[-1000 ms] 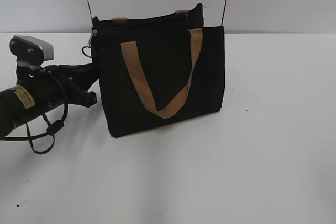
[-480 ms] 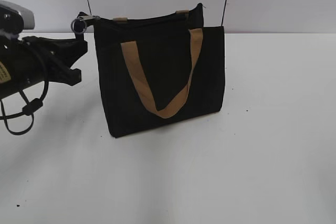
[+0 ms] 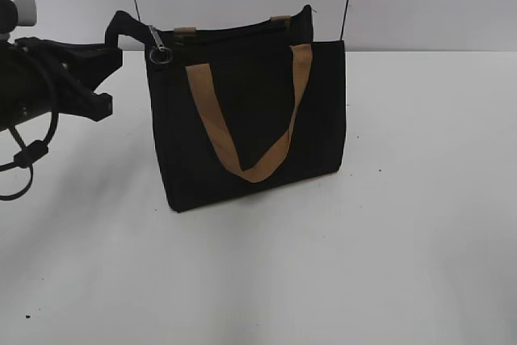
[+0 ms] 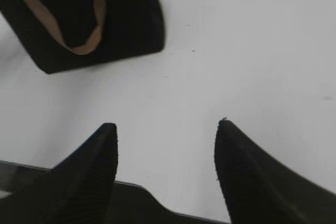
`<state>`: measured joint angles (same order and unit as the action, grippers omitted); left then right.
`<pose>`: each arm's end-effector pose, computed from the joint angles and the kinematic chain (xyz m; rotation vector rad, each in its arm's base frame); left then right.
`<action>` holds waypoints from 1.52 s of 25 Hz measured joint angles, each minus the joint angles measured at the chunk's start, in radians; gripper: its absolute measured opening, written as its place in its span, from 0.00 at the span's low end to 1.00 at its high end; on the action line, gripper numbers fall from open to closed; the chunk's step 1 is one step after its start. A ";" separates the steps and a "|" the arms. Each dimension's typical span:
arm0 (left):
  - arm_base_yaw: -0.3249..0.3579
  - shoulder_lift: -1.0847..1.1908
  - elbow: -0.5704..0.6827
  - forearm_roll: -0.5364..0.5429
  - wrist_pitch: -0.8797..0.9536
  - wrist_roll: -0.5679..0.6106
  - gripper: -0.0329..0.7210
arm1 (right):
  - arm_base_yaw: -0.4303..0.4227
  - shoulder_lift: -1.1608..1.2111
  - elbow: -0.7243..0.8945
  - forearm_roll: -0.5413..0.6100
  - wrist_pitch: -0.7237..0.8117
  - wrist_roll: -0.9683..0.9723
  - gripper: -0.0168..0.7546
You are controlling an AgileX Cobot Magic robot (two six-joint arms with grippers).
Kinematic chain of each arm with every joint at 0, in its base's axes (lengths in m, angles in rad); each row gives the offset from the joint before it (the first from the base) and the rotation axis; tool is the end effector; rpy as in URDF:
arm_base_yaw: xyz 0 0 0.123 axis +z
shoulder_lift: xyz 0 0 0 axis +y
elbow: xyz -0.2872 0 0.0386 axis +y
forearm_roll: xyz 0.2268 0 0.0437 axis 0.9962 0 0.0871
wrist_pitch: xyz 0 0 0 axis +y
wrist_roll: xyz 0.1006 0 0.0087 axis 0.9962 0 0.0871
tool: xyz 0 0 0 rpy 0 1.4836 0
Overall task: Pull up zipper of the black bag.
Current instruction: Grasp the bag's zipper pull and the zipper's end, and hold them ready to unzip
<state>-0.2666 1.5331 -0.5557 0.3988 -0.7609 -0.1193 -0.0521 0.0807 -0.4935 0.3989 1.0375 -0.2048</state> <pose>0.2694 -0.1016 0.2313 0.5754 1.6464 -0.3015 -0.0077 0.0342 0.2699 -0.1489 2.0507 0.3244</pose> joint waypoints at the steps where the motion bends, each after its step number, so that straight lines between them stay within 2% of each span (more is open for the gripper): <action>1: 0.000 -0.001 0.000 0.001 0.003 0.000 0.09 | 0.000 0.033 -0.005 0.046 -0.016 -0.028 0.61; 6: 0.000 -0.001 0.000 0.012 -0.002 0.000 0.09 | 0.000 0.258 -0.046 0.321 -0.099 -0.273 0.61; 9: 0.000 -0.003 0.000 0.016 -0.021 -0.002 0.09 | 0.000 0.393 -0.073 0.441 -0.128 -0.452 0.61; 17: 0.000 -0.069 0.000 0.014 -0.023 -0.014 0.09 | 0.003 0.718 -0.211 0.702 -0.171 -0.822 0.61; 19: 0.000 -0.083 0.000 0.009 -0.022 -0.014 0.09 | 0.028 0.818 -0.249 0.759 -0.185 -0.886 0.61; 21: 0.000 -0.092 0.000 -0.006 -0.020 -0.015 0.09 | 0.071 0.889 -0.286 0.793 -0.197 -0.937 0.61; 27: 0.000 -0.100 0.000 -0.048 -0.023 -0.015 0.09 | 0.306 1.127 -0.407 0.814 -0.317 -1.019 0.61; 30: 0.000 -0.100 0.000 -0.075 -0.039 -0.015 0.09 | 0.391 1.239 -0.484 0.814 -0.373 -1.054 0.61; 33: 0.000 -0.100 0.000 -0.094 -0.051 -0.016 0.09 | 0.433 1.337 -0.563 0.814 -0.391 -1.074 0.61; 38: -0.002 -0.100 0.000 -0.100 -0.052 -0.018 0.09 | 0.440 1.483 -0.693 0.814 -0.395 -1.091 0.61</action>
<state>-0.2689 1.4329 -0.5557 0.2987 -0.8125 -0.1373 0.3877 1.5638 -1.1863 1.2133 0.6428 -1.2954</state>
